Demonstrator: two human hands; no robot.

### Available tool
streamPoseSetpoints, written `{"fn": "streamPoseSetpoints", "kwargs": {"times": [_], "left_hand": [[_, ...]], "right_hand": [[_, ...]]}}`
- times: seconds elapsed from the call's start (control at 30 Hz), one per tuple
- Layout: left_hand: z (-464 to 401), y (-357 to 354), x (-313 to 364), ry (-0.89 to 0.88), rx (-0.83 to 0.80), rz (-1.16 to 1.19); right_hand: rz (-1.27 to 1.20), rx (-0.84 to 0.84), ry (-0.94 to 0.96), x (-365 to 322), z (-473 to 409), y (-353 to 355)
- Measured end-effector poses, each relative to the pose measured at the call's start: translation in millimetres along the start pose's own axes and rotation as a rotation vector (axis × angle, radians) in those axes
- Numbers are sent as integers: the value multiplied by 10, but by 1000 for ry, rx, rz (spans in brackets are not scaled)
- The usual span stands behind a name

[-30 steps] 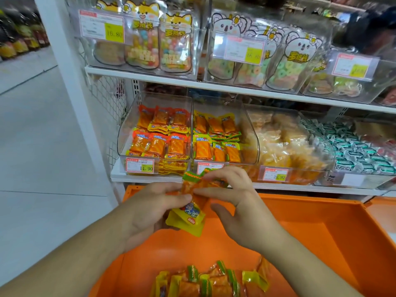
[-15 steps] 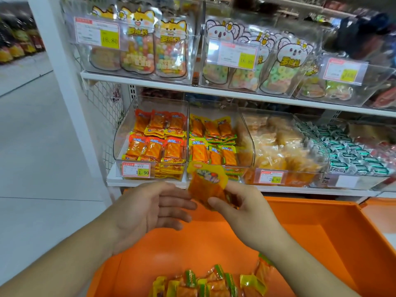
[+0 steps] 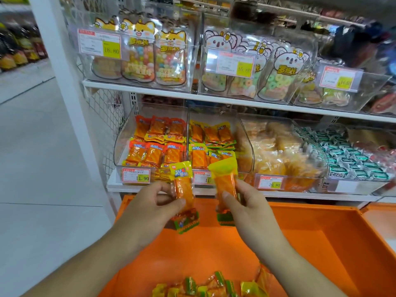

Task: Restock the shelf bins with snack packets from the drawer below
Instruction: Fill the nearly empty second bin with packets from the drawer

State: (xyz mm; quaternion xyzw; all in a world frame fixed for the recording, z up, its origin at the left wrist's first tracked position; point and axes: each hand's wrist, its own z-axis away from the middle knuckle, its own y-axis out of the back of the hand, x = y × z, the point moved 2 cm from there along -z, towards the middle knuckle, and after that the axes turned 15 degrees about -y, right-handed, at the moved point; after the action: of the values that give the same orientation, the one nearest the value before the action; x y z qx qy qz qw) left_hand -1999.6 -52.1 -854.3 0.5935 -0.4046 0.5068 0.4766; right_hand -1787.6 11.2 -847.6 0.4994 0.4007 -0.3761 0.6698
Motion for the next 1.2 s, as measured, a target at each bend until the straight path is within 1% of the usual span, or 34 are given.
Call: {"fn": "streamPoseSetpoints", "kwargs": {"times": [0.1,0.17,0.2,0.3,0.43,0.5,0.67,0.83,0.9,1.0,1.1,1.2], "left_hand": [[30,-135,25,-10,-50,22],[59,-243,33,-12,-91,98],[66,-274,34,-9,-105,142],[61,-252,26,15,-95,205],[88,-248,62,-15,-110,197],[77,-260,61,-28,-103,184],[49,-264,42,-30,-77,193],[41,-250,28,-38,-79,166],[41,-249,24,-43,-89,156],[44,-257,11,-51,-110,110],[50,-266,-3,-66,-101,73],[48,-257,3,-67,-95,55]], "right_hand": [[255,63,175,-10,42,-158],[396,38,215,17,97,-308],[417,-1,191,34,116,-356],[254,-120,61,47,101,-362],[254,-73,63,20,64,-320],[220,-51,28,19,45,-321],[79,-99,-34,11,49,-318],[-45,-192,-113,-27,50,-293],[11,-165,-87,-34,49,-279],[161,-60,-43,-14,54,-279],[84,19,-105,13,26,-239],[60,-5,-140,5,1,-189]]}}
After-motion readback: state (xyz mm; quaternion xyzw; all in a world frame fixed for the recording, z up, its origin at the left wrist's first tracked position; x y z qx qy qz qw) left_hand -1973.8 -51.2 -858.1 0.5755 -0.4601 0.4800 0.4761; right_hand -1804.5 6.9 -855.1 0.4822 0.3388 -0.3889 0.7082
